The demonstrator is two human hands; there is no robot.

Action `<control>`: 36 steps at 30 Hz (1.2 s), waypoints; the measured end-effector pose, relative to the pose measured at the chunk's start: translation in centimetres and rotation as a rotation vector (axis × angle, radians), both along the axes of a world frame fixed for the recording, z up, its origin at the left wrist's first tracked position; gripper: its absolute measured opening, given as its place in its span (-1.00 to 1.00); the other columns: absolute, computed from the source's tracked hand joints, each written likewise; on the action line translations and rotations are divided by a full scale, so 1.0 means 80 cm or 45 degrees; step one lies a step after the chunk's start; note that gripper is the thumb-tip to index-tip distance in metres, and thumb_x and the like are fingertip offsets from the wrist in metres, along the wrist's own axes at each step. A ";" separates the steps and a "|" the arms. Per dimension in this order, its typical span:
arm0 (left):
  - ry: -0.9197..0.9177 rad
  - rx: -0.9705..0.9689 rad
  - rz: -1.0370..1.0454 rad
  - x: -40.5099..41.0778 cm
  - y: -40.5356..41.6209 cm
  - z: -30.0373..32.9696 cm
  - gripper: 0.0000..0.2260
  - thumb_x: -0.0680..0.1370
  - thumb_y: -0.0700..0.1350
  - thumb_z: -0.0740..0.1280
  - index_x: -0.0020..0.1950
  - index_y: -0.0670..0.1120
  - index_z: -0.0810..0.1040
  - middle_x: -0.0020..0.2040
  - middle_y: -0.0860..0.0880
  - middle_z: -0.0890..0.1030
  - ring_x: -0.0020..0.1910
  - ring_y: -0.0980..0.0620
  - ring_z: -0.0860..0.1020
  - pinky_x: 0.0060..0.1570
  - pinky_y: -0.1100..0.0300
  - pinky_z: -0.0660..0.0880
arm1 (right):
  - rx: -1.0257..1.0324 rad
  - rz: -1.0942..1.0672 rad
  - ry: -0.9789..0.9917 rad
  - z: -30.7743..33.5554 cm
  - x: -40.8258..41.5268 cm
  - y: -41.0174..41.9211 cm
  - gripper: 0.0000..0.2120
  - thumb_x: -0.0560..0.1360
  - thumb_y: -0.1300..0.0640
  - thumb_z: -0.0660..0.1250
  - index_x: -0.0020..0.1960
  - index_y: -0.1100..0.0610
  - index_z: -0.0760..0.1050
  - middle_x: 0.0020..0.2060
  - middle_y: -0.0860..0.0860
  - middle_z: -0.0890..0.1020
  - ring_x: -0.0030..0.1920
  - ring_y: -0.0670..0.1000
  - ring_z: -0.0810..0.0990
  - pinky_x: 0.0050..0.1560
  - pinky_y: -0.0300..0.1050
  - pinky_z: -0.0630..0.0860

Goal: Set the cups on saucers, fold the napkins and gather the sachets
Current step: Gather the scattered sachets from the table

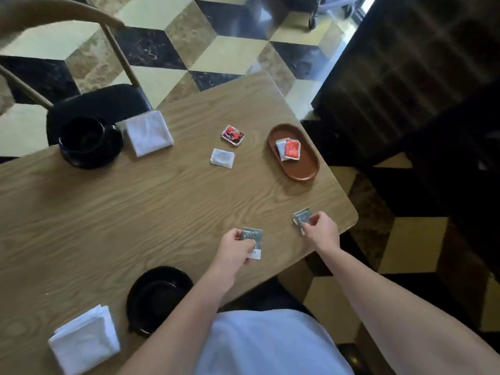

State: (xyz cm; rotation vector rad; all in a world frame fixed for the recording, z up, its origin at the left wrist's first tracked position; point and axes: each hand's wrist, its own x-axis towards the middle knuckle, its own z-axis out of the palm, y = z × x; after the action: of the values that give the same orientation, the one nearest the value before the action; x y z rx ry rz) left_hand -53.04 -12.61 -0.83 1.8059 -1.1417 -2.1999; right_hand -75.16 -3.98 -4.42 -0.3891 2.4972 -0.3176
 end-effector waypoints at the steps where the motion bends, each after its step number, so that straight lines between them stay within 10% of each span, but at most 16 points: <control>1: -0.043 0.013 0.003 -0.014 0.007 -0.002 -0.91 0.52 -0.29 0.35 -0.02 -0.12 0.56 -0.16 -0.07 0.64 -0.26 -0.02 0.58 -0.33 0.14 0.47 | 0.032 0.020 0.013 -0.003 -0.015 0.006 -0.79 0.47 -0.01 0.48 -0.03 0.02 0.48 -0.10 -0.04 0.59 -0.15 -0.05 0.55 -0.23 -0.11 0.49; 13: -0.208 -0.006 0.077 -0.108 0.007 0.001 -0.90 0.51 -0.33 0.33 -0.08 -0.14 0.52 -0.21 -0.10 0.61 -0.41 0.04 0.56 -0.52 0.24 0.43 | -0.008 0.400 -0.230 -0.008 -0.070 0.007 -0.78 0.46 -0.04 0.50 -0.17 -0.02 0.47 -0.24 -0.09 0.59 -0.24 -0.10 0.57 -0.26 -0.13 0.52; 19: -0.177 -0.002 0.153 -0.113 0.009 0.004 -0.91 0.52 -0.31 0.32 -0.03 -0.16 0.53 -0.18 -0.09 0.63 -0.40 0.08 0.58 -0.50 0.25 0.45 | -0.242 0.157 -0.646 0.005 -0.055 -0.015 -0.71 0.44 -0.01 0.52 -0.09 0.23 0.60 -0.21 0.05 0.71 -0.18 0.03 0.68 -0.15 -0.03 0.58; 26: -0.057 -0.050 0.414 -0.115 -0.010 0.017 -0.83 0.59 -0.30 0.24 -0.03 -0.10 0.58 -0.14 -0.07 0.72 -0.29 0.07 0.69 -0.40 0.19 0.58 | -0.549 -0.253 -1.339 0.039 -0.036 -0.056 -0.84 0.50 0.12 0.49 -0.17 0.07 0.52 -0.24 0.00 0.63 -0.37 -0.13 0.51 -0.45 -0.29 0.31; 31: 0.199 0.054 0.576 -0.111 -0.026 0.036 -0.76 0.62 -0.06 0.24 0.02 -0.10 0.68 -0.10 -0.15 0.74 -0.20 -0.04 0.71 -0.30 0.15 0.61 | -0.580 -0.159 -1.322 0.052 -0.008 -0.076 -0.88 0.50 0.15 0.48 -0.07 0.11 0.54 -0.31 -0.05 0.63 -0.42 -0.16 0.51 -0.45 -0.27 0.29; 36: 0.215 -0.056 0.523 -0.089 -0.041 0.040 -0.87 0.61 -0.23 0.30 0.10 -0.11 0.61 -0.12 -0.05 0.75 -0.21 0.00 0.73 -0.28 0.20 0.62 | -0.567 0.080 -1.167 0.059 0.015 -0.108 -0.87 0.48 0.11 0.50 -0.12 0.09 0.56 -0.32 -0.07 0.62 -0.41 -0.15 0.48 -0.44 -0.27 0.32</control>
State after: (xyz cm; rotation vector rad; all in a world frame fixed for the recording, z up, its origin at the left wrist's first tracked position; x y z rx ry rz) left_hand -60.13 -15.86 2.37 1.6228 -0.7039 -2.0194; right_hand -73.94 -12.59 0.26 -0.3781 1.5049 -0.8196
